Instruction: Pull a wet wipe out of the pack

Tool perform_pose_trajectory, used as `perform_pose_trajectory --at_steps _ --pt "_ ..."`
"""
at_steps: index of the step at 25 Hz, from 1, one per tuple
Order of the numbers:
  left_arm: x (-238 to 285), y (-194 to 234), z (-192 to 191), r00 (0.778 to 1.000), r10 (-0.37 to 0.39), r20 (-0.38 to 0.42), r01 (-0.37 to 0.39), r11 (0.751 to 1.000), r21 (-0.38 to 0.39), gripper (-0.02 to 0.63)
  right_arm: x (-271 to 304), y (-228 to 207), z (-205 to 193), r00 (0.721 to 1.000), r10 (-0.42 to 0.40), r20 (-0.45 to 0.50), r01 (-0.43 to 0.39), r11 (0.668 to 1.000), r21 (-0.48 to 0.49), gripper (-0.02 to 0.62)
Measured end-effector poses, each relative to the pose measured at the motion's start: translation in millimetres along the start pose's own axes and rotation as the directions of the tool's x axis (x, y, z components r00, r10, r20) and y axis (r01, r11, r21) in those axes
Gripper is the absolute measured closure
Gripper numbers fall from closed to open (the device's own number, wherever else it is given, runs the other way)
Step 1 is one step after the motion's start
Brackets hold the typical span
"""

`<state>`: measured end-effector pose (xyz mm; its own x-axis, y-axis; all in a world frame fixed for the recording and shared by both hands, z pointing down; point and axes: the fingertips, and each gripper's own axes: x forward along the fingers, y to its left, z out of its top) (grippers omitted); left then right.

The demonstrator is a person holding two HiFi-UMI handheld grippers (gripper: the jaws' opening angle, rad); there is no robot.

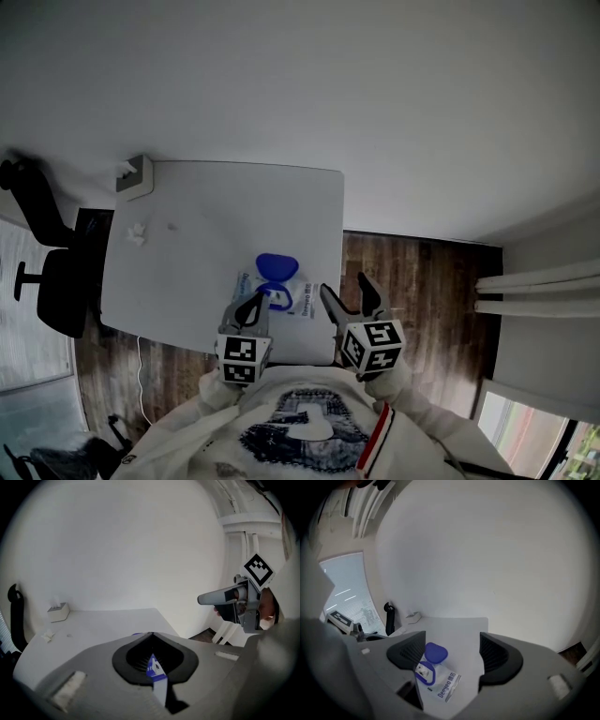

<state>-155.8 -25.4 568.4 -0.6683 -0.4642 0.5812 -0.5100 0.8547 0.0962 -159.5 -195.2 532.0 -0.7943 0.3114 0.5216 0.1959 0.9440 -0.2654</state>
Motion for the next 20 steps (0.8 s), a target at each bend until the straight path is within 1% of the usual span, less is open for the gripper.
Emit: perform_pose_trajectory --at_steps 3,7,9,11,12,16,19,20 --pt "5 -2 -13 0.999 -0.004 -0.044 0.004 1.0 -0.001 0.6 0 0 -3 1.0 -0.003 -0.011 0.003 1.0 -0.001 0.238" --pt "10 -6 -26 0.997 -0.018 -0.077 0.017 1.0 -0.005 0.6 -2 -3 -8 1.0 -0.015 -0.022 0.015 1.0 0.001 0.239" --pt "13 -9 -29 0.996 -0.03 -0.089 0.028 0.999 -0.018 0.6 -3 -5 -9 1.0 -0.016 -0.026 0.017 1.0 0.014 0.257" --pt "16 -12 -32 0.993 -0.05 -0.103 0.046 0.998 -0.037 0.596 -4 -7 -10 0.999 -0.021 -0.032 0.022 1.0 0.017 0.259" --pt "17 -13 -34 0.992 -0.059 -0.111 0.055 0.998 -0.041 0.569 -4 -7 -11 0.999 -0.023 -0.034 0.024 1.0 0.017 0.261" --pt "22 -13 -40 0.988 -0.067 -0.138 0.064 0.998 -0.022 0.549 -4 -6 -14 0.999 -0.028 -0.043 0.029 1.0 0.012 0.262" --pt "28 -14 -51 0.982 -0.073 -0.176 0.073 0.997 -0.011 0.489 -4 -8 -16 0.998 -0.036 -0.051 0.037 0.999 0.005 0.264" --pt "30 -15 -55 0.979 -0.077 -0.191 0.078 0.997 -0.006 0.481 -4 -8 -17 0.998 -0.037 -0.054 0.038 0.999 0.006 0.264"
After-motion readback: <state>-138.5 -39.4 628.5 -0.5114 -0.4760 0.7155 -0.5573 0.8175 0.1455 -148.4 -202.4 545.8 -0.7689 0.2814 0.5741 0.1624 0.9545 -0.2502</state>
